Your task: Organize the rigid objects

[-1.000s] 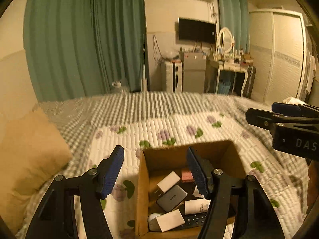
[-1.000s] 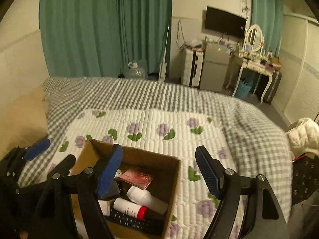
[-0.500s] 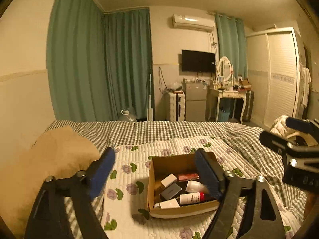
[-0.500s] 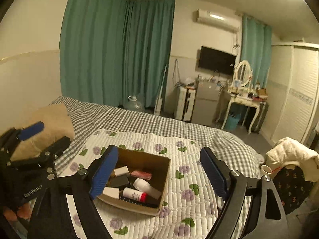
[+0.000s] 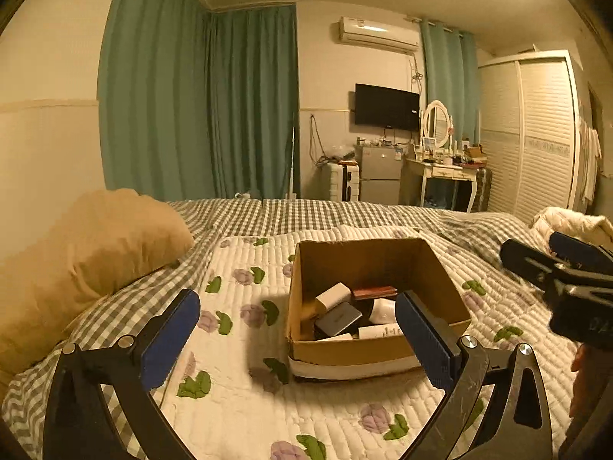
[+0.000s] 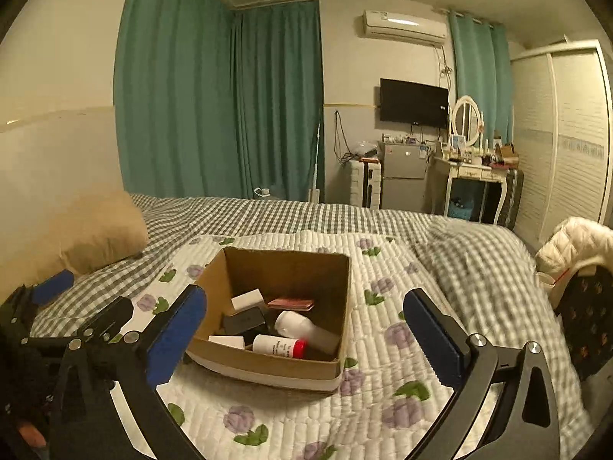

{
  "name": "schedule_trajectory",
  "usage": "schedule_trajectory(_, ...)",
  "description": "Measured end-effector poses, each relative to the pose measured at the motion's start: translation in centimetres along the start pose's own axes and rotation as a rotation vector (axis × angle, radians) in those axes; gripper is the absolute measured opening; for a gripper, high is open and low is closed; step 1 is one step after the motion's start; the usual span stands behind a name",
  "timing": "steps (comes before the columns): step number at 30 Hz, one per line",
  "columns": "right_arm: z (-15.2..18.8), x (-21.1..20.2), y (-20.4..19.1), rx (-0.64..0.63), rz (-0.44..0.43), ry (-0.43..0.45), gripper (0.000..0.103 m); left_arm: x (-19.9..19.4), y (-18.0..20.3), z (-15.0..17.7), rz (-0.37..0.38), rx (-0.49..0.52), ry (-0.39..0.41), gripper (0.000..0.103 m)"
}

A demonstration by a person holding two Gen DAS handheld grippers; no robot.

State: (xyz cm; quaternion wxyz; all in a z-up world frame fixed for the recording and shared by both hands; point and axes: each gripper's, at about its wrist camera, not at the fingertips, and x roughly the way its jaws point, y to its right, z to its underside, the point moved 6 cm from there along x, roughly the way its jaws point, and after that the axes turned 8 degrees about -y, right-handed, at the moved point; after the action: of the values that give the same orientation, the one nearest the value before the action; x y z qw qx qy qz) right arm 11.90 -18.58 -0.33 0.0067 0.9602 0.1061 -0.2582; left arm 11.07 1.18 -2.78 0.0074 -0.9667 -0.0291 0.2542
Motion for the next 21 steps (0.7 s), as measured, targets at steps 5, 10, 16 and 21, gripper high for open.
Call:
schedule_trajectory(5, 1.1, 1.3, -0.3, -0.007, 0.013, -0.021, 0.103, 0.1, -0.5, 0.4, 0.007, -0.017, -0.010, 0.103)
schedule_trajectory(10, 1.3, 1.6, 0.0, -0.017, 0.039, -0.034, 0.103, 0.3, -0.7, 0.7, 0.001, -0.018, -0.024, 0.103)
schedule_trajectory(16, 1.5, 2.0, 0.4, -0.008, 0.045, -0.049, 0.103, 0.2, -0.7, 0.8, 0.005, -0.016, -0.029, 0.103)
schedule_trajectory(21, 1.8, 2.1, 0.4, -0.008, 0.048, -0.057, 0.103, 0.4, -0.9, 0.9, 0.018, -0.038, -0.040, 0.103)
